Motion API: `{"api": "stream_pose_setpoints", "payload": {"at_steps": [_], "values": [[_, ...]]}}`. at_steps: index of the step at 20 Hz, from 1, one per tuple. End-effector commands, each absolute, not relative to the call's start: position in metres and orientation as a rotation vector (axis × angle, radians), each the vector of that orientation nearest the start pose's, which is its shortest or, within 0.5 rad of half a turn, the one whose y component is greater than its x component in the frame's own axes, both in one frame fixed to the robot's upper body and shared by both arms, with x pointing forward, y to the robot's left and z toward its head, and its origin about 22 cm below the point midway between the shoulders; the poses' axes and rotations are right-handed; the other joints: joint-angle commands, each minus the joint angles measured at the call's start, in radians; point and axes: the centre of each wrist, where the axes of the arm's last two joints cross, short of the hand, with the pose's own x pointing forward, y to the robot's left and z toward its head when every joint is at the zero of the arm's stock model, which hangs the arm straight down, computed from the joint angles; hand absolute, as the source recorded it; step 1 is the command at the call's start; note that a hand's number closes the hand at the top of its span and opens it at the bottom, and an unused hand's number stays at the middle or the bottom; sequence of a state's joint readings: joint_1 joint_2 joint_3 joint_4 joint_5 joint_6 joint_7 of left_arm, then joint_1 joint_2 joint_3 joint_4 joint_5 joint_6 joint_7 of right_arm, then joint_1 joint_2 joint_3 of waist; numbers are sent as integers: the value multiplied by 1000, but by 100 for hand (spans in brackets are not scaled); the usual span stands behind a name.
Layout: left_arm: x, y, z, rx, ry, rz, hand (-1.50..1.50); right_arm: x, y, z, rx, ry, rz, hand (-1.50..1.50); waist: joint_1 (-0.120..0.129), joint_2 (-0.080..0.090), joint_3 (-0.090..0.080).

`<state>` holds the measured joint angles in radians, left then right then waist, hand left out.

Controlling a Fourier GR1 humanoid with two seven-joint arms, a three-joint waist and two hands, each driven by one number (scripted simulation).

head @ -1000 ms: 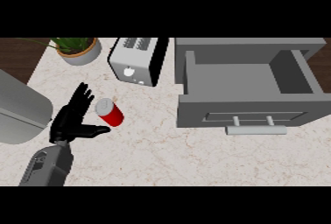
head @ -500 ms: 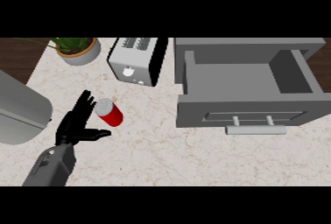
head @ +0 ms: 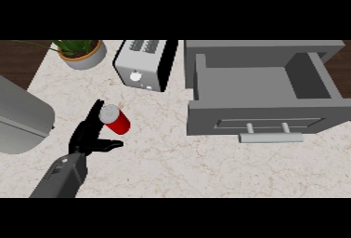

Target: Pick up the can, place it into the drawer and close the drawer

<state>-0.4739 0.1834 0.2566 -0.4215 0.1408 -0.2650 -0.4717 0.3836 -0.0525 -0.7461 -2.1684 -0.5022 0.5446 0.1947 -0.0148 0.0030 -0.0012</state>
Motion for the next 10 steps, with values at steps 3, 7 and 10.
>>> {"api": "stream_pose_setpoints", "payload": {"at_steps": [3,7,10], "values": [[314,284,-109,-201,-1369,183,-150,61,-381,100,-191,-1781,-80,-150,3,-2,1],[334,266,-99,-259,-1384,191,150,62,-376,111,-192,-1778,-96,-150,-5,0,0],[315,274,-114,-343,-1355,174,150,57,-369,119,-170,-1774,-94,-150,-1,-1,0]]}}
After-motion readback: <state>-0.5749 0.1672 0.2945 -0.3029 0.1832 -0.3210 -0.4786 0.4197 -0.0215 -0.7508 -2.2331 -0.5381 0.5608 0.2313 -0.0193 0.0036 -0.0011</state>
